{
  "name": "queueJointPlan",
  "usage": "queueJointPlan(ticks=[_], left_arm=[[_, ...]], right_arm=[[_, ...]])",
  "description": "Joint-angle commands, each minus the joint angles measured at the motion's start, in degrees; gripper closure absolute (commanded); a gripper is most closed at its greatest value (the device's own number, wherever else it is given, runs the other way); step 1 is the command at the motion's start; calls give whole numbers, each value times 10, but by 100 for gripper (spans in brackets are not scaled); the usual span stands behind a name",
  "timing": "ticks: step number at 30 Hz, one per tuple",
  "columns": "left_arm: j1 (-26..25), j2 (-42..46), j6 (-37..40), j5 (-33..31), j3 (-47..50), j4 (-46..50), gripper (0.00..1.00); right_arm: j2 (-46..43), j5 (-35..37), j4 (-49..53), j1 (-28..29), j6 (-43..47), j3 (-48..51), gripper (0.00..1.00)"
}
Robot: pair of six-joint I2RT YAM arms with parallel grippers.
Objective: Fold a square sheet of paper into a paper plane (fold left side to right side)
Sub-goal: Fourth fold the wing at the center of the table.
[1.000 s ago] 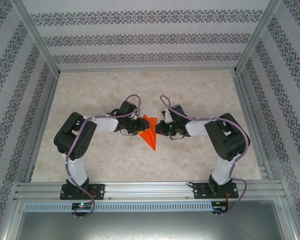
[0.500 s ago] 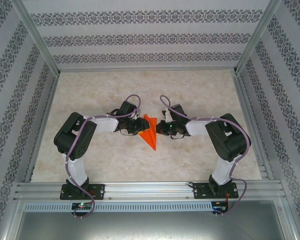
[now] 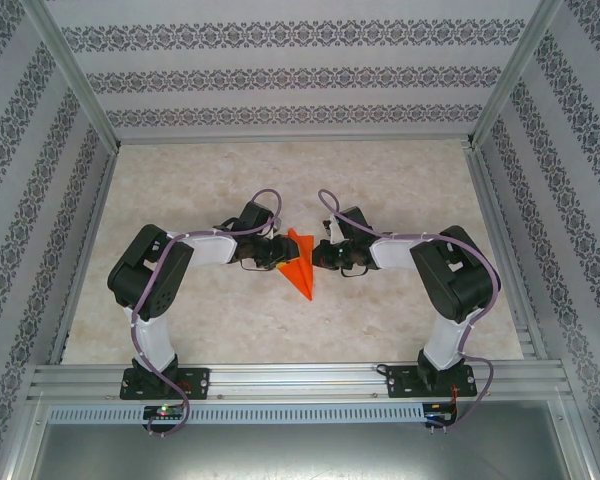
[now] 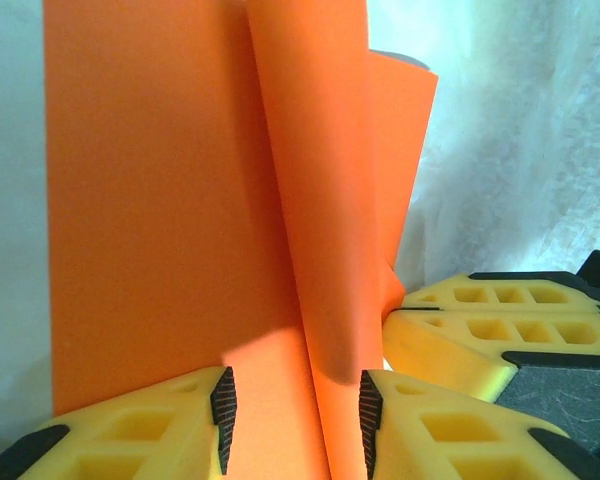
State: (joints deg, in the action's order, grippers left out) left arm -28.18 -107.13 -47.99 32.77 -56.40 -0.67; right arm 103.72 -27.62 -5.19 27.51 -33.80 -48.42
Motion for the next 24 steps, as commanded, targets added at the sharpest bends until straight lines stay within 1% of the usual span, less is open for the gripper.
queueJointPlan(ticks=[1,6,9,12,16,19,24], left_arm=[[-10,13,22,-13,-10,29,57],[-9,41,40,-16,-33,58,53],[-9,56,49,-22,-49,77,53],[-9,51,49,-6,-62,72,61],[-9,16,36,38,-78,37,71],[-9,-11,26,62,-88,11,73],[-11,-42,26,71,-107,9,74]], right_arm=[[22,24,50,4,23,-11,99],[33,32,71,9,30,-16,99],[35,34,73,11,31,-18,99],[33,37,77,13,32,-21,99],[33,39,80,15,34,-23,99],[34,41,81,17,35,-24,99],[33,44,85,19,35,-25,99]])
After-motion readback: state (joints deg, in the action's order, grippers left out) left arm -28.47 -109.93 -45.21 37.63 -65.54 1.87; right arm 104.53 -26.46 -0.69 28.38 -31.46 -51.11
